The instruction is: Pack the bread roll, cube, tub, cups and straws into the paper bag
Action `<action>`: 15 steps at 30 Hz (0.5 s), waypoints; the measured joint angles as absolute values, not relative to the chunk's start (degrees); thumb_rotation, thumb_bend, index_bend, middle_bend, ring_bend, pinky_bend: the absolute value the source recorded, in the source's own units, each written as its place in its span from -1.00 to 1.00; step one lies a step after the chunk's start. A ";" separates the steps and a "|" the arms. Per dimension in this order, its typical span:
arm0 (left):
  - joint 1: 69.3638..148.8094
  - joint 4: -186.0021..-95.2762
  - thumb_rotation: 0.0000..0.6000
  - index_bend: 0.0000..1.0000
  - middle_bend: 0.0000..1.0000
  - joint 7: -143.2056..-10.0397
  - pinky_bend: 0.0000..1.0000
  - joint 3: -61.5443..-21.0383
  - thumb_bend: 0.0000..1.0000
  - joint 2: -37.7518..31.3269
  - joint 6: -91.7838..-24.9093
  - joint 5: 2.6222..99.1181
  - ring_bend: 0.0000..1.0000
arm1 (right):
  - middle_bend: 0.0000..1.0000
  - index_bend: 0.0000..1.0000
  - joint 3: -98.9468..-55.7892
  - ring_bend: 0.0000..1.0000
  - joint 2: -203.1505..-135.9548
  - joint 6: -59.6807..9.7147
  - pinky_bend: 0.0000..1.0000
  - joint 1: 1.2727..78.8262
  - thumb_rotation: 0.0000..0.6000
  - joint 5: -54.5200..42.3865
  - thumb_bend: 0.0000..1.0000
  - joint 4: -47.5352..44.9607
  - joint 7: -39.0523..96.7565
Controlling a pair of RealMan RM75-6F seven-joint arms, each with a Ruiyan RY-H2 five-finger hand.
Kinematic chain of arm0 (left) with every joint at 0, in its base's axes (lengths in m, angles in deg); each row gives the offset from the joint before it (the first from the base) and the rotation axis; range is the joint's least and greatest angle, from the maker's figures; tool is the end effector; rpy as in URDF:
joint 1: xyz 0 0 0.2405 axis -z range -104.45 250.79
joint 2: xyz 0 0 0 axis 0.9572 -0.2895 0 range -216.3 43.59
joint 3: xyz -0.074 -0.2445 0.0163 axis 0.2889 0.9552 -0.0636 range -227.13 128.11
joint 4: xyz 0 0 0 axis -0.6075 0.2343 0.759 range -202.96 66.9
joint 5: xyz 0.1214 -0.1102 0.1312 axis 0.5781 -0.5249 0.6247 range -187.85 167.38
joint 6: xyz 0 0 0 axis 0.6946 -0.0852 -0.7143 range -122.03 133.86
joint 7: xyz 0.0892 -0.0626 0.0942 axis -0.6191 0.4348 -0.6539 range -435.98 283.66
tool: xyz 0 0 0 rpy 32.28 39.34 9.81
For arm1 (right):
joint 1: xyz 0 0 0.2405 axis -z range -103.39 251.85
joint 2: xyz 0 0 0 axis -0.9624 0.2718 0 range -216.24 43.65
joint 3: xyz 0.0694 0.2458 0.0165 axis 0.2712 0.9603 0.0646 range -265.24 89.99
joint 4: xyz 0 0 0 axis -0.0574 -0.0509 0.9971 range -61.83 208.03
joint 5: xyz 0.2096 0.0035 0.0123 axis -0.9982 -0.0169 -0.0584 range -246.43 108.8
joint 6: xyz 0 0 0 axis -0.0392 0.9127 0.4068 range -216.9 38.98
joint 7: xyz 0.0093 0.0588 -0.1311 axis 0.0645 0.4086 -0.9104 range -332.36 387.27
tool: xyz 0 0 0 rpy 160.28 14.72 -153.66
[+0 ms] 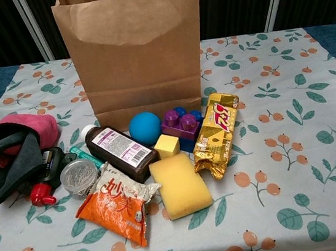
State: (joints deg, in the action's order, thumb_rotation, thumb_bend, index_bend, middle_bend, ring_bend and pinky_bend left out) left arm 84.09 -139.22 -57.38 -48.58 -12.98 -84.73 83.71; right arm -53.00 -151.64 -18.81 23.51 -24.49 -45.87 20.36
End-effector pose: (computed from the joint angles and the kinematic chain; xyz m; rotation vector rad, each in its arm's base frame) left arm -0.3230 0.2120 0.1406 -1.4998 -0.8416 -1.1781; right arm 0.0114 -0.3543 0.1747 1.3908 -1.1700 1.7242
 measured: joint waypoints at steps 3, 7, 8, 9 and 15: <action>84.08 -139.18 1.00 -0.49 -0.44 -57.45 -0.49 -48.61 -0.75 -13.20 -84.72 83.75 -0.65 | 0.10 0.43 -53.07 -0.15 -158.48 -19.21 -0.22 21.42 1.00 -25.00 -0.65 -43.16 25.47; 84.34 -139.60 1.00 -0.49 -0.44 -57.54 -0.49 -48.43 -0.74 -13.35 -84.81 83.98 -0.65 | 0.09 0.43 -54.49 -0.15 -164.94 -19.74 -0.23 19.07 1.00 -22.72 -0.65 -37.30 28.01; 84.45 -139.70 1.00 -0.49 -0.44 -57.54 -0.49 -48.30 -0.74 -13.34 -84.82 83.98 -0.65 | 0.09 0.43 -54.81 -0.15 -166.34 -19.75 -0.23 18.55 1.00 -22.18 -0.65 -35.89 28.20; 84.51 -139.73 1.00 -0.49 -0.44 -57.54 -0.49 -48.25 -0.74 -13.33 -84.79 83.96 -0.65 | 0.09 0.43 -55.18 -0.15 -168.08 -19.70 -0.23 17.89 1.00 -21.54 -0.65 -34.07 28.39; 85.17 -139.43 1.00 -0.49 -0.44 -57.12 -0.49 -48.07 -0.75 -12.98 -84.07 83.95 -0.65 | 0.09 0.43 -56.54 -0.15 -173.31 -19.23 -0.23 15.84 1.00 -20.23 -0.64 -27.70 27.64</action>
State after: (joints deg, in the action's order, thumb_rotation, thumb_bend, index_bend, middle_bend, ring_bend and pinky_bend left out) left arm 85.17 -139.43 -57.12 -48.07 -12.98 -84.07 83.95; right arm -56.54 -173.31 -19.23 15.84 -20.23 -27.70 27.64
